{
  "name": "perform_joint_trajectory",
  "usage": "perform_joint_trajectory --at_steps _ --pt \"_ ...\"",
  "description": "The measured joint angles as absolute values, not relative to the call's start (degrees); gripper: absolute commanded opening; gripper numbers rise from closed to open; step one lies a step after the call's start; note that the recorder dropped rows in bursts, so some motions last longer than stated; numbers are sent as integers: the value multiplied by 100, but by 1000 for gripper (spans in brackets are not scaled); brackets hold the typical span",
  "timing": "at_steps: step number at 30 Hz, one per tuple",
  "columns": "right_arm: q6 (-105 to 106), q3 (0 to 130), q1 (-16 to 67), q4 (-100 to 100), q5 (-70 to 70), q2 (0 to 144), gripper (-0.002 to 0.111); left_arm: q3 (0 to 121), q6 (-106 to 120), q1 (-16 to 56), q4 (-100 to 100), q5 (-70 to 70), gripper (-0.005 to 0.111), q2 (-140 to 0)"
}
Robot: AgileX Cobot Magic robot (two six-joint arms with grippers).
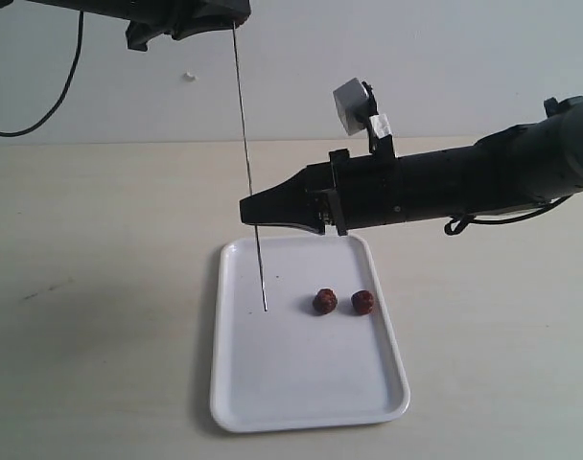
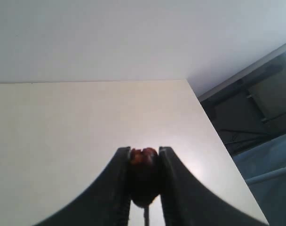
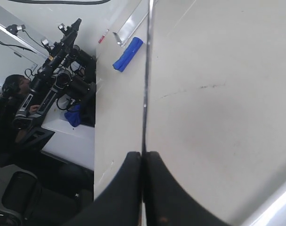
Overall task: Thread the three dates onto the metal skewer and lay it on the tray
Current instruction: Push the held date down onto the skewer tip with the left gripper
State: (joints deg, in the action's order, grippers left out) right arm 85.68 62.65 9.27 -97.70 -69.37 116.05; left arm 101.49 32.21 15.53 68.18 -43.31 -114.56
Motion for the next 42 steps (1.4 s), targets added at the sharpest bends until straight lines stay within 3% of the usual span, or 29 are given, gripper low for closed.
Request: perform_joint_trajectory --at_steps 8,13,30,37,42 --pt "8568 6356 927 -9769 -6927 11614 0 10149 3397 1567 6847 -4303 21 -11456" --pt "8581 6370 927 -9800 -6927 11614 0 10149 3401 1567 6833 -4353 42 -11456" --pt "8636 6403 927 -9910 -6927 11614 0 10149 3411 1593 6808 -4400 40 -11456" --pt "8636 6403 927 -9910 -6927 11614 0 10149 3579 1593 6986 -4279 59 -11456" --pt "8636 6403 927 -9910 -6927 11614 0 10149 3867 1571 7333 -4258 61 -11456"
